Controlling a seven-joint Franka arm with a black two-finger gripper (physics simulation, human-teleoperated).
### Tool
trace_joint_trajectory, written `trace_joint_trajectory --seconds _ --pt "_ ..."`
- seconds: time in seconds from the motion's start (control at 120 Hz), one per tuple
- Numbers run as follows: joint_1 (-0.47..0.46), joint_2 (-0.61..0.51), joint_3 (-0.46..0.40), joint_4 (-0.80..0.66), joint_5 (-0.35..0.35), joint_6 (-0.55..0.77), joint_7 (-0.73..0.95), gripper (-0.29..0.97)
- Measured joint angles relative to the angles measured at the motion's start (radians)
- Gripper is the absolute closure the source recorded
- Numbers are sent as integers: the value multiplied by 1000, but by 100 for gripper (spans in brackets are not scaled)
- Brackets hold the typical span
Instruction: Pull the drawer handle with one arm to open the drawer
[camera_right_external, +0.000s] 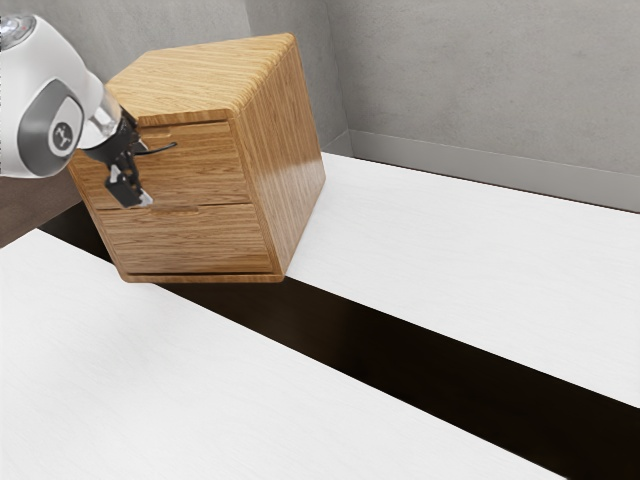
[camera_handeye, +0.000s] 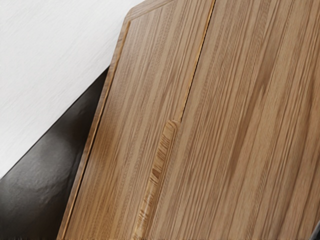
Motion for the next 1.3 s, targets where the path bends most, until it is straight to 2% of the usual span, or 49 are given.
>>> trace_joint_trajectory --seconds 0.483,0.975,1.3 --pt "-31 -85 1 -109 3 45 -7 0" --pt "-39 -310 -2 -364 2 125 -14 0" --pt "-31 -409 -3 -476 2 167 -22 0"
